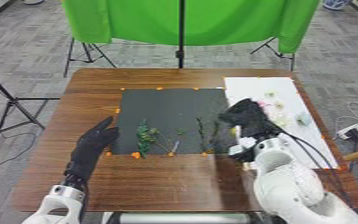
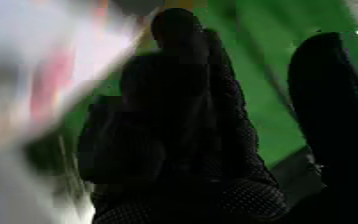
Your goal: Arrange flowers
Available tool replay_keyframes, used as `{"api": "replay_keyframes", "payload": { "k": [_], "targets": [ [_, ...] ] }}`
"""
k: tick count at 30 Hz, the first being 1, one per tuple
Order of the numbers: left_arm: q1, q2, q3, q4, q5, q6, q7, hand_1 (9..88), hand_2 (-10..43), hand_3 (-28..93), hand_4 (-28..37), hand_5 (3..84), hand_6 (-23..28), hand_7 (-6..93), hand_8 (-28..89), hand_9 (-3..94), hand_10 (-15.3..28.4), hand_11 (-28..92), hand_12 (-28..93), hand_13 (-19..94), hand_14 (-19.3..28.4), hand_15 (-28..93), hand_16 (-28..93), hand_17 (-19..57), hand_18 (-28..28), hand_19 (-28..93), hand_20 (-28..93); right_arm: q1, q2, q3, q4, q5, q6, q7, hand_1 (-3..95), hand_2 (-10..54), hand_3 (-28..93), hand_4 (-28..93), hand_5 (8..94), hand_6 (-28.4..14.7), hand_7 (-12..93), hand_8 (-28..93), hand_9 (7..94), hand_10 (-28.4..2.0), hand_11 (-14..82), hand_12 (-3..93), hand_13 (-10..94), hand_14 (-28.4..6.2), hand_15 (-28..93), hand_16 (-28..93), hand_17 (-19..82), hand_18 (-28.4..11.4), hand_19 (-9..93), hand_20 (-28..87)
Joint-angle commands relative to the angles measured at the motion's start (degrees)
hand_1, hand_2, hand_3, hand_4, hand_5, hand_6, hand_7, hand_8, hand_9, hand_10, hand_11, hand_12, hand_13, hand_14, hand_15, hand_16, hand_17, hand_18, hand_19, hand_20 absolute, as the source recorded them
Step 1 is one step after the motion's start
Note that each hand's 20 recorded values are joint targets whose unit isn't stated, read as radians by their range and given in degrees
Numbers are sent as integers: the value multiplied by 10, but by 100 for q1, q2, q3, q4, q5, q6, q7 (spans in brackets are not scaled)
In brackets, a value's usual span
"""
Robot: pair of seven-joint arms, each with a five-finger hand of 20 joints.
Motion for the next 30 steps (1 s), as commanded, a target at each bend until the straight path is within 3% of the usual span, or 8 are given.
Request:
{"api": "replay_keyframes", "payload": {
  "k": [1,12,20,23,27,28,30],
  "targets": [
    [34,-25,33,13,1,-37,-86,206,-61,655,-231,346,37,37,-27,389,116,103,183,284,166,139,73,-9,143,40,200,515,397,182,686,-137,-519,283,340,-74,628,-89,624,-52,97,-54,774,-164,237,251,869,-59,591,331,624,-120,932,566],
    [43,-9,42,-2,3,-55,-124,207,-61,654,-229,346,36,38,-27,390,117,104,184,283,166,138,73,-9,142,40,200,930,214,-280,1587,-272,-785,594,384,-95,613,-87,620,-61,83,-54,816,-166,200,218,919,-36,534,335,670,-85,932,499],
    [74,-6,20,-15,-3,-69,-159,209,-63,656,-229,346,37,37,-27,390,117,105,183,283,165,138,73,-9,143,40,200,695,205,-340,1746,-420,-702,569,412,-95,610,-90,642,-53,94,-57,836,-162,208,221,933,-30,522,343,684,-77,932,483],
    [80,-7,11,-19,-1,-82,-148,210,-63,656,-228,347,37,37,-27,390,117,105,183,283,165,138,73,-9,143,41,200,627,172,-383,1799,-385,-468,518,474,-95,608,-102,670,-51,109,-47,849,-154,220,223,936,-26,523,343,687,-71,932,476],
    [87,1,-12,-30,-8,-76,-145,212,-64,655,-228,347,37,37,-27,390,116,106,183,283,166,139,73,-10,143,41,200,596,179,-515,1876,-519,-95,398,618,-95,521,-80,741,-57,124,134,891,-127,143,345,937,-19,529,336,695,-65,932,461],
    [97,8,-11,-36,-12,-37,-105,211,-64,655,-227,347,37,36,-27,390,116,106,183,283,166,139,74,-10,143,41,200,604,187,-528,1859,-541,-80,363,634,-95,519,-78,764,-54,138,146,900,-124,144,350,937,-17,533,335,701,-64,932,459],
    [129,26,0,-50,-31,155,100,212,-63,654,-227,347,37,37,-26,390,116,106,183,284,166,140,74,-10,143,41,200,589,224,-483,1689,-548,-5,312,651,-95,519,-85,784,-51,147,155,908,-119,155,351,937,-14,543,328,707,-63,932,457]
  ]
}}
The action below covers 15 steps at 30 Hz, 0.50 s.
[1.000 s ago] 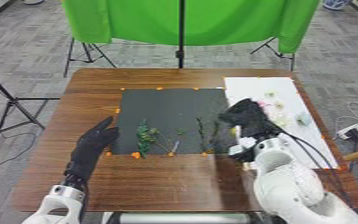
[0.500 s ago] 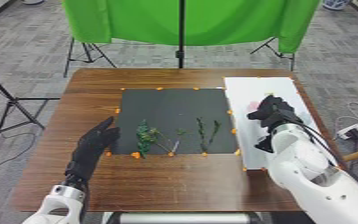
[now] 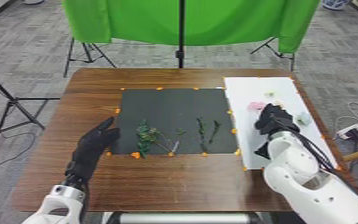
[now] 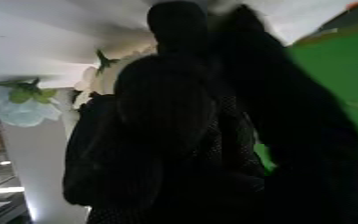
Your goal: Arrange flowers
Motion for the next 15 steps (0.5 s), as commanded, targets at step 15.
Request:
{"api": "replay_keyframes", "payload": {
  "k": [15],
  "targets": [
    [306,163,-127,-133,-1394,2084,1331,154,-8,668,-280,380,31,64,-44,380,115,91,163,262,137,69,60,9,125,15,186,2584,-642,-2257,-593,1216,901,-2038,644,-95,540,-88,804,-45,149,156,921,-113,188,345,937,-9,573,301,719,-62,932,463]
  ]
}}
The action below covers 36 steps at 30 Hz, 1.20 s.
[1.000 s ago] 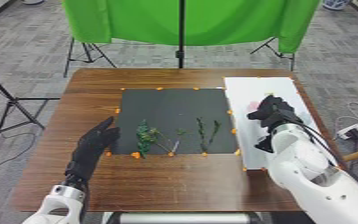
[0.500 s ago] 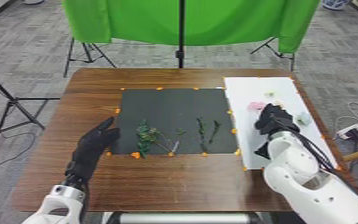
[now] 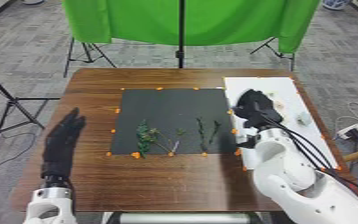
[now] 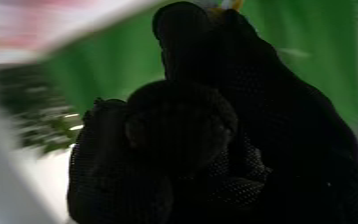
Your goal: Arrange flowers
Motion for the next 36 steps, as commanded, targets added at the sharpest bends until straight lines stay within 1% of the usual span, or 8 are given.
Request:
{"api": "replay_keyframes", "payload": {
  "k": [1,8,10,15,21,28,30,36],
  "targets": [
    [163,1,-124,-25,-710,265,57,151,-4,664,-281,381,31,63,-45,382,116,92,163,263,137,68,60,10,124,14,186,2323,-1017,-1642,532,1213,-289,-1211,643,-95,541,-89,804,-44,149,156,921,-113,188,345,937,-10,574,301,720,-62,932,464],
    [153,-6,-58,-5,-703,149,28,137,-2,665,-282,384,33,60,-44,385,118,96,161,262,139,72,63,10,122,13,188,3115,-1779,-2863,1363,1618,-717,-1523,632,-95,551,-94,802,-38,153,154,919,-108,188,345,937,-9,577,298,720,-63,932,473],
    [182,-17,-60,-22,-703,109,14,137,-2,663,-282,384,33,60,-43,385,118,97,160,262,140,74,64,8,123,14,189,3205,-1982,-3021,1574,1682,-960,-1567,630,-95,553,-97,800,-36,156,153,918,-106,189,346,937,-9,577,297,720,-65,932,477],
    [128,-5,-13,7,-695,27,-33,136,-3,661,-283,383,33,60,-42,384,119,97,160,263,142,80,65,6,125,17,191,3370,-2323,-3332,2113,1646,-969,-1622,625,-95,554,-102,795,-34,157,149,915,-107,191,345,937,-10,576,299,719,-66,932,483],
    [205,-16,-34,-26,-681,-73,-36,134,-4,662,-283,383,33,63,-41,386,118,105,165,266,145,92,67,4,127,22,191,3440,-2464,-3495,2477,1556,-1118,-1572,620,-95,550,-108,791,-31,159,142,911,-109,201,344,937,-11,575,301,716,-68,932,489],
    [168,-28,-26,9,-628,-250,-148,137,-5,662,-283,383,34,64,-41,388,118,110,166,273,152,105,66,2,131,28,192,3422,-2468,-3554,2603,1456,-1258,-1548,607,-95,515,-112,767,-32,137,108,896,-110,210,340,937,-12,566,311,710,-70,932,493],
    [134,-20,-10,19,-611,-252,-178,137,-7,663,-283,382,34,64,-41,388,118,111,167,273,153,108,65,1,131,29,192,3397,-2462,-3517,2569,1421,-1417,-1544,599,-95,514,-112,755,-34,129,102,895,-110,202,349,937,-12,562,318,707,-71,932,496],
    [98,-12,6,32,-575,-315,-236,139,-8,665,-283,381,33,65,-40,391,119,117,169,274,154,118,65,0,132,33,193,3311,-2389,-3403,2451,1380,-1402,-1559,555,-95,547,-139,717,-24,133,51,881,-103,192,363,937,-14,551,332,704,-74,932,495]
  ]
}}
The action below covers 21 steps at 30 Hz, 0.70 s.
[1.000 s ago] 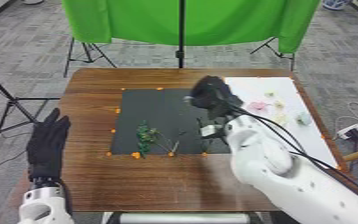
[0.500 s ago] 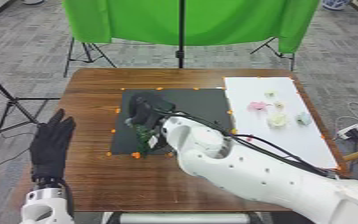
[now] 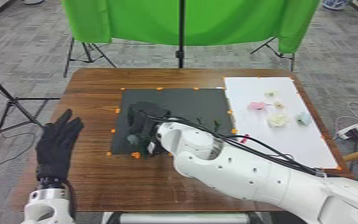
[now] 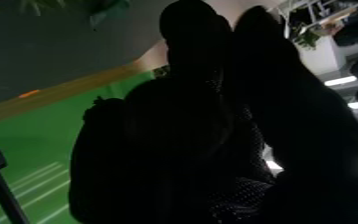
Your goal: Arrange flowers
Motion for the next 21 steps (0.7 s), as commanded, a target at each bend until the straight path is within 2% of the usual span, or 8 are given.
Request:
{"api": "replay_keyframes", "payload": {
  "k": [1,2,7,11,13,14,17,21],
  "targets": [
    [22,-28,51,66,90,-134,-137,140,-9,665,-283,381,34,65,-40,392,119,118,170,274,154,119,65,0,132,33,193,-103,103,200,-201,-117,-7,-18,547,-95,556,-138,714,-24,132,45,880,-103,195,361,937,-14,550,333,703,-74,932,494],
    [48,-37,49,51,97,-133,-145,140,-9,666,-283,381,34,65,-41,393,119,119,170,275,154,121,64,0,132,33,193,-165,167,324,-333,-129,33,-7,543,-95,560,-139,712,-24,132,42,879,-104,197,359,937,-14,549,334,702,-75,932,494],
    [3,-32,37,83,166,-237,-239,145,-13,669,-283,381,34,65,-40,393,120,121,170,276,155,127,63,0,132,33,192,-719,966,1311,-1425,-458,635,346,510,-95,583,-145,698,-23,136,24,858,-108,226,328,937,-17,538,344,695,-76,932,491],
    [-8,-41,17,97,151,-193,-267,150,-19,676,-283,381,35,65,-40,394,120,123,171,277,156,130,62,0,132,34,193,-1557,1774,2634,-2164,-693,348,811,451,-95,625,-141,657,-18,133,-73,782,-136,239,244,891,-42,541,356,632,-107,932,515],
    [87,-55,-16,62,148,-194,-251,152,-19,674,-283,382,35,66,-40,395,119,124,171,277,156,131,62,0,132,34,193,-2084,2137,3325,-2425,-796,76,1019,438,-95,625,-140,637,-23,126,-74,754,-148,222,235,874,-50,542,355,617,-116,932,516],
    [119,-67,-28,51,147,-198,-236,152,-19,674,-283,381,35,66,-40,395,119,125,171,277,156,132,62,0,132,34,193,-2341,2241,3688,-2493,-868,-160,1168,435,-95,625,-139,630,-24,121,-74,745,-153,215,234,871,-51,543,354,613,-119,932,517],
    [161,-89,-37,26,162,-215,-228,152,-20,676,-283,382,34,67,-40,396,120,126,171,278,156,133,62,0,132,34,194,-2875,2518,4354,-2371,-1215,-340,1661,400,-95,610,-127,595,-33,96,-65,681,-176,165,224,835,-70,550,350,588,-132,932,521],
    [186,-89,-64,16,235,-349,-268,152,-20,673,-283,382,34,68,-40,396,120,126,171,279,157,136,62,0,133,35,194,-3624,2702,5235,-2265,-1183,-744,2103,377,-95,604,-119,569,-39,81,-57,649,-188,148,226,819,-80,554,343,581,-138,932,520]
  ]
}}
